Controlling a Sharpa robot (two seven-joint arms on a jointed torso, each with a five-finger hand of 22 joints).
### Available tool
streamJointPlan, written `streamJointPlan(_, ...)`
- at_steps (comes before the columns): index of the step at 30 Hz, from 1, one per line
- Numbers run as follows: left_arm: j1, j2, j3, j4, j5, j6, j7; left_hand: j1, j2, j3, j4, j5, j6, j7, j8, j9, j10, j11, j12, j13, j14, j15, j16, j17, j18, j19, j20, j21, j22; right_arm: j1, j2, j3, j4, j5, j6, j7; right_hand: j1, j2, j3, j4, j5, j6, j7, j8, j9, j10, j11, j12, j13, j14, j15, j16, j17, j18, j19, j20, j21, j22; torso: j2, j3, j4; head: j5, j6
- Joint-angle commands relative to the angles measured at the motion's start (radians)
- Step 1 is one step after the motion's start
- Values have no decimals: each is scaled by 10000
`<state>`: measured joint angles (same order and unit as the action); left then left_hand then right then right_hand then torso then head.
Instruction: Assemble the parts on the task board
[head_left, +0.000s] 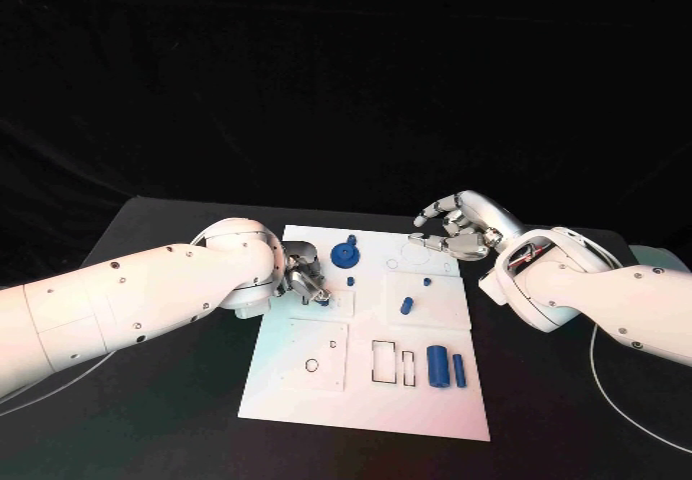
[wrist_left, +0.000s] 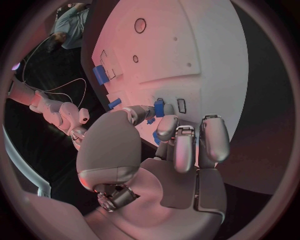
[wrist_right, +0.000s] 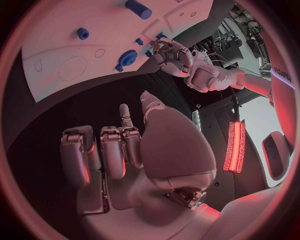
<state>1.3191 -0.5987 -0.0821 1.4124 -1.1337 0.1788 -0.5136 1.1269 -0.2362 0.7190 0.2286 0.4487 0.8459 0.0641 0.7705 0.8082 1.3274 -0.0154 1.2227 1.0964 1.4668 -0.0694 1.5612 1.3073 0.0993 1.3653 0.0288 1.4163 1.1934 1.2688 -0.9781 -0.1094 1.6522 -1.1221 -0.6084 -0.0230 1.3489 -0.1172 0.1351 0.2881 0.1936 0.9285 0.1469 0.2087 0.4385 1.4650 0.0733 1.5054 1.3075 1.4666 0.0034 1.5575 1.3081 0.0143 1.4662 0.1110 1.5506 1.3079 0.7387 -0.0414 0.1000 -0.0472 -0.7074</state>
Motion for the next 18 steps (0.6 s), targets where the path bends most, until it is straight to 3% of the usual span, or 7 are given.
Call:
streamJointPlan(1, -36, 11, -22, -17, -210, 342, -88, -6, 123, 2120, -2177, 69, 27, -42, 56, 23, 60, -23, 25, 0, 1021, -68, 57, 2573, -208, 58, -6, 47, 14, -12, 11, -2, -5, -126, 103, -12, -57, 58, -58, 7, 53, -63, 18, 66, 11, 433, -58, -42, 1925, 882, -65, -47, 1884, -66, 878, -79, -57, 2415, -6, 1, 4, 0, -15)
streamJointPlan(18, -47, 41, -21, 21, -246, 399, -67, -69, 79, 2116, -2199, 164, 55, -62, 110, 69, 94, -41, 48, 15, 1029, -83, 72, 2598, -213, 69, -7, 58, 34, -24, 22, -4, -8, -126, 107, -14, -81, 69, -70, 2, 60, -71, 10, 103, 46, 433, -66, -45, 1922, 879, -72, -51, 1869, -59, 865, -84, -79, 2398, -5, -3, 12, 21, -39)
